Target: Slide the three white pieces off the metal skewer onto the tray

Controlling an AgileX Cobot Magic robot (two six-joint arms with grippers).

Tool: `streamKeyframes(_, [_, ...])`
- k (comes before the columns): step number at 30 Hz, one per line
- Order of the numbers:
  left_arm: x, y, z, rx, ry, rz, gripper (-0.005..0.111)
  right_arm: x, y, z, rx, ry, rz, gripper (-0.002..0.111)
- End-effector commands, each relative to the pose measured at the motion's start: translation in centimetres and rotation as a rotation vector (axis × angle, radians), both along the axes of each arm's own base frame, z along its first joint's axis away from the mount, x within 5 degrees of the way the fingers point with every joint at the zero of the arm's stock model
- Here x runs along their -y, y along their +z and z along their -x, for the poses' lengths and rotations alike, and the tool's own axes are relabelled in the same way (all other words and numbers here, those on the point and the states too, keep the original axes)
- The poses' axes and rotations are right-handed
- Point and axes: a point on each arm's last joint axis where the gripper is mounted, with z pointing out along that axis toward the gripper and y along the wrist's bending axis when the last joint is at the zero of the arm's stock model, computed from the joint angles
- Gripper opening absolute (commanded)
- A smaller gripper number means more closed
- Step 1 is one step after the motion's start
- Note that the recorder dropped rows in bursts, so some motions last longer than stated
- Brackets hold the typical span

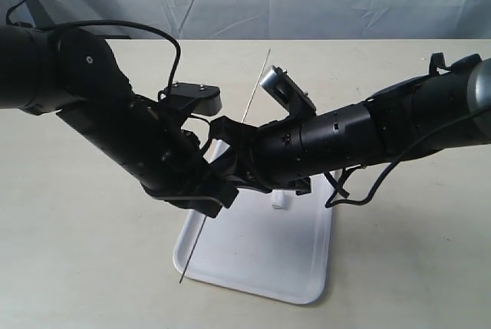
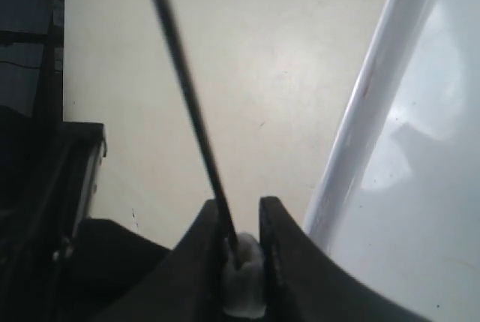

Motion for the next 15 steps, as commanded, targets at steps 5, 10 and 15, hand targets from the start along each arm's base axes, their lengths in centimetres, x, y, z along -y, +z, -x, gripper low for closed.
streamKeyframes(5, [0.4, -0.1, 0.7, -0.003, -0.028, -0.002, 0.000, 0.2, 0.1, -0.6, 0.027, -0.061, 0.029, 0.013])
streamKeyframes(10, [1.2, -0.3, 1.5, 0.023, -0.052, -0.001, 0.000, 0.4, -0.1, -0.7, 0.035, -0.082, 0.050, 0.013])
streamKeyframes(15, [0.9, -0.9, 2.0, 0.006, -0.068, -0.023, 0.000, 0.6, -0.2, -1.0, 0.046, -0.110, 0.078, 0.013])
